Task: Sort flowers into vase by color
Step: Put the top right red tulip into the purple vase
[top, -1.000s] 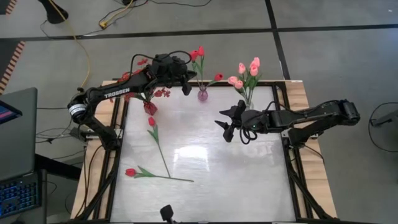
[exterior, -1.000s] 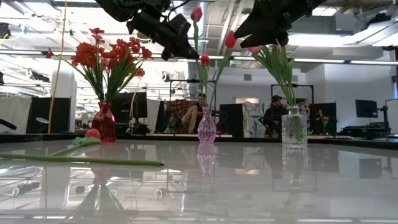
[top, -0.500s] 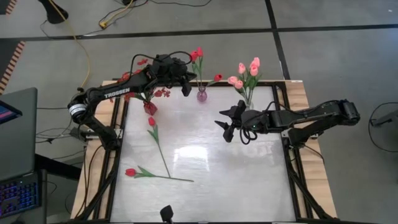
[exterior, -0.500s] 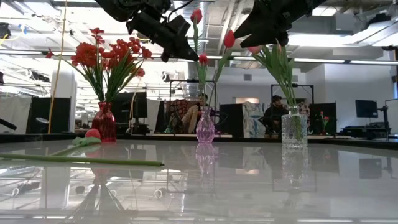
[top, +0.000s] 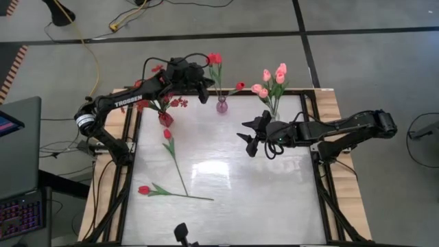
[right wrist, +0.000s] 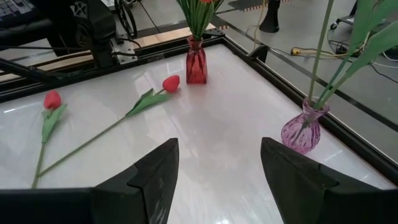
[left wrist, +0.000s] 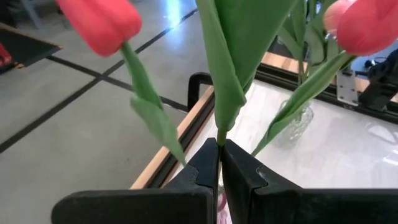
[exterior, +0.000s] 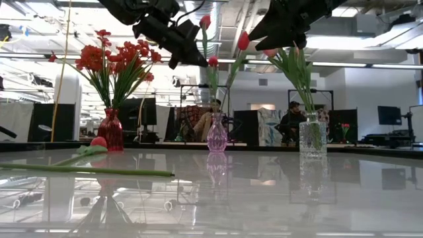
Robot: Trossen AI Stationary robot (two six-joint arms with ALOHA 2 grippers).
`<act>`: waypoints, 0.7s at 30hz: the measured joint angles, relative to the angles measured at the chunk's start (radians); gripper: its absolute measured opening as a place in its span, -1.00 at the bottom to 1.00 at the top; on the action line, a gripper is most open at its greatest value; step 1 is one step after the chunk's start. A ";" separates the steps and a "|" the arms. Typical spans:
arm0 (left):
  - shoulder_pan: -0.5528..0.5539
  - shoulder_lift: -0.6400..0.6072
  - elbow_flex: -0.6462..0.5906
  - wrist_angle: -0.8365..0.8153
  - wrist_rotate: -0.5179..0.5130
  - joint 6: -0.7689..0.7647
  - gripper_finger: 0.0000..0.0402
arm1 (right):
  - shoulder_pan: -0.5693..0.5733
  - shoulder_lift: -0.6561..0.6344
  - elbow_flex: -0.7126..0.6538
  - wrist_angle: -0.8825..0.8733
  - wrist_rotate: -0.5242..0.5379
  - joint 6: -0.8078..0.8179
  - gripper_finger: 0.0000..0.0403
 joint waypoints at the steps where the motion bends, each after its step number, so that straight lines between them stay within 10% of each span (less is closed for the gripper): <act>1: 0.003 0.000 0.000 -0.005 0.000 0.000 -1.00 | 0.000 0.000 0.000 0.000 0.000 0.000 0.27; 21: -0.001 0.035 0.000 -0.069 0.016 -0.010 -1.00 | -0.005 0.000 0.000 0.016 0.000 -0.001 0.27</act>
